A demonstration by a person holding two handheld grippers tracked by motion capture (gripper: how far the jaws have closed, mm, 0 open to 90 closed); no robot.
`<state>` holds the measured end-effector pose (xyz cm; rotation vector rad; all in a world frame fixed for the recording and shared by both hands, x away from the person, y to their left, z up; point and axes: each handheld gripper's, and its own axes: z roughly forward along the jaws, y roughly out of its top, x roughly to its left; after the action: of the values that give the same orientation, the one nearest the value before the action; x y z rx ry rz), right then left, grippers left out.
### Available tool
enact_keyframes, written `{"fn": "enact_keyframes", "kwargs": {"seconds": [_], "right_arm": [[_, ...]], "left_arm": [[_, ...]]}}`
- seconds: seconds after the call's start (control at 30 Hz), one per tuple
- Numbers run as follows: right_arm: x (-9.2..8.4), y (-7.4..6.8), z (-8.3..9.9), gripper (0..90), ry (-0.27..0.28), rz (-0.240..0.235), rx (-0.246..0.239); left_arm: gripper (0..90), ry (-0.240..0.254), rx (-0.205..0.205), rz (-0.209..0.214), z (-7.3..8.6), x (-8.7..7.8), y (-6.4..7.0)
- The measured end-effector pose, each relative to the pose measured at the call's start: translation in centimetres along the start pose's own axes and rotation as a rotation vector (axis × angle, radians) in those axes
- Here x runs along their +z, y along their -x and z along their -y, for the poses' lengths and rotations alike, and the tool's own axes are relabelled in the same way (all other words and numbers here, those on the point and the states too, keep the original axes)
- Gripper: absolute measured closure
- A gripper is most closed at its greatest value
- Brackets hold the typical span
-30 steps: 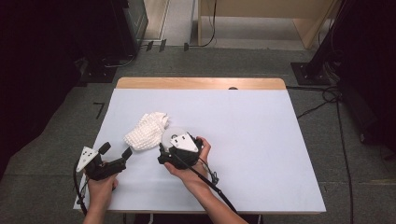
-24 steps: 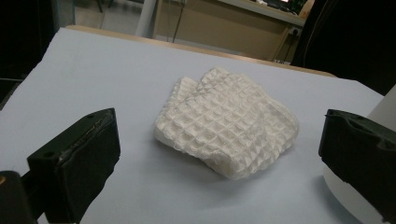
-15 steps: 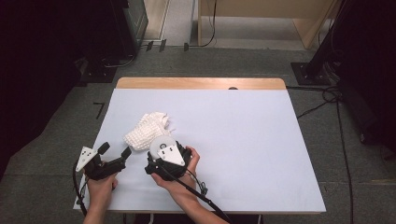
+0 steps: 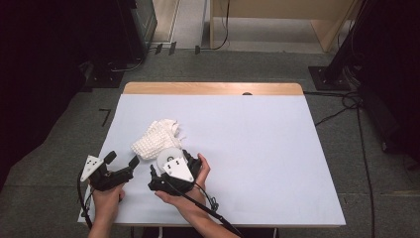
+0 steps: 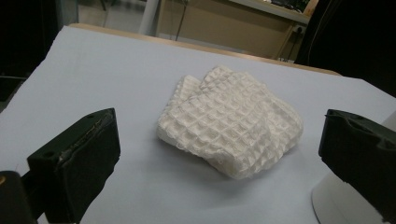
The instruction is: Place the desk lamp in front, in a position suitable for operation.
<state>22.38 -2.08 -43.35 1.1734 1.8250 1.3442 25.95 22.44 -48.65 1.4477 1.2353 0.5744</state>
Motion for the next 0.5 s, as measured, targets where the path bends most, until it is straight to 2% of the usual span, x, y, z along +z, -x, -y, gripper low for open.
{"fn": "enact_keyframes", "kwargs": {"seconds": [0.1,0.2,0.33,0.4,0.5], "right_arm": [[-1.2,0.5,-0.9,0.0,0.032,-0.036,-0.001],[-2.4,1.3,-1.6,0.0,0.06,-0.045,-0.001],[-3.5,3.0,-2.5,0.0,0.082,-0.027,-0.005],[-3.9,4.2,-2.8,0.0,0.09,-0.006,0.0],[-4.5,6.2,-3.0,0.0,0.104,0.025,0.022]], "left_arm": [[0.0,-0.005,0.003,-0.004,0.0,0.0,0.1],[0.0,-0.009,0.006,-0.008,0.0,0.1,0.1],[0.0,-0.01,0.001,-0.016,0.0,0.2,0.2],[0.0,-0.017,0.0,-0.034,0.0,0.2,0.1],[0.0,-0.021,-0.013,-0.034,0.0,0.3,0.0]]}}
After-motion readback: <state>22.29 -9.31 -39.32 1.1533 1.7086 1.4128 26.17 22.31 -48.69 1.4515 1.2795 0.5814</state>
